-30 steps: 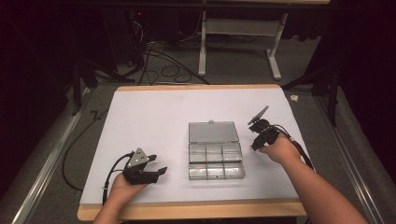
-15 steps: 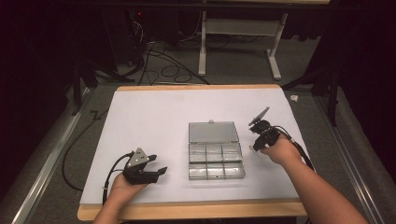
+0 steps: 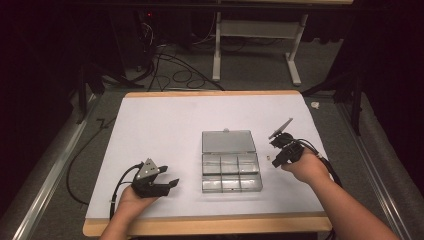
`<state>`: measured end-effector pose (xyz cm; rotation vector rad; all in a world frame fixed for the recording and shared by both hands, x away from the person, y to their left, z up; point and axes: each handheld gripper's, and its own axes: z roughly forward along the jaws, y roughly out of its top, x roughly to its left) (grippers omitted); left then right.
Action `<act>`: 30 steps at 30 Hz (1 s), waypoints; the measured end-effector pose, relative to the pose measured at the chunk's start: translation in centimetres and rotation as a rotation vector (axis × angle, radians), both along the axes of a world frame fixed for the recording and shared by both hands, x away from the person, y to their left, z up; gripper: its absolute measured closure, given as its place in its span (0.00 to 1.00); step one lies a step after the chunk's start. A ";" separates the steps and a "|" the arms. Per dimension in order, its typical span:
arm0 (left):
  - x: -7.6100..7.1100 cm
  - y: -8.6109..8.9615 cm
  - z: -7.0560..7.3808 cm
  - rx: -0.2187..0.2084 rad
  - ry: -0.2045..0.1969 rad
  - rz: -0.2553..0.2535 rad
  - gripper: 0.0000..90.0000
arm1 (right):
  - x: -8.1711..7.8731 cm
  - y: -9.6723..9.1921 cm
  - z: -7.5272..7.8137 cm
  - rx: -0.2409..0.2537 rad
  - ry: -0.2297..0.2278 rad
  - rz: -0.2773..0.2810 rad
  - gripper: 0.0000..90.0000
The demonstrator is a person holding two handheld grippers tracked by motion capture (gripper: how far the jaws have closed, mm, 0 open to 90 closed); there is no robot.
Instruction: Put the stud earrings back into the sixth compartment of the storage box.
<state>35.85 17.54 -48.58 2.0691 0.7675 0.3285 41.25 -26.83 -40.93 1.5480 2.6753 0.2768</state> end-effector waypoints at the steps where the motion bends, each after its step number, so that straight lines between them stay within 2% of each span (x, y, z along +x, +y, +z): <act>1: 0.0 0.0 0.0 0.000 0.001 -0.001 0.36 | -0.4 0.0 0.2 0.002 0.004 0.007 0.99; 12: 0.0 0.0 0.0 -0.001 0.001 0.000 0.36 | -2.4 0.5 0.9 0.010 0.010 0.044 0.99; 19: 0.0 0.0 0.0 -0.002 0.001 0.000 0.36 | -3.3 0.5 0.8 0.007 0.019 0.047 0.99; 21: 0.0 0.0 0.0 -0.001 0.001 -0.001 0.36 | -3.5 0.6 0.9 0.006 0.030 0.032 0.99; 22: 0.1 0.0 0.0 -0.001 0.003 -0.002 0.36 | -3.6 0.6 1.0 0.005 0.023 0.059 0.99; 27: 0.0 0.0 0.0 0.000 0.004 -0.002 0.36 | -4.1 1.2 1.7 0.009 0.020 0.072 0.99; 30: 0.0 0.0 0.0 0.002 0.005 -0.003 0.36 | -4.3 1.8 2.2 0.010 0.015 0.097 0.99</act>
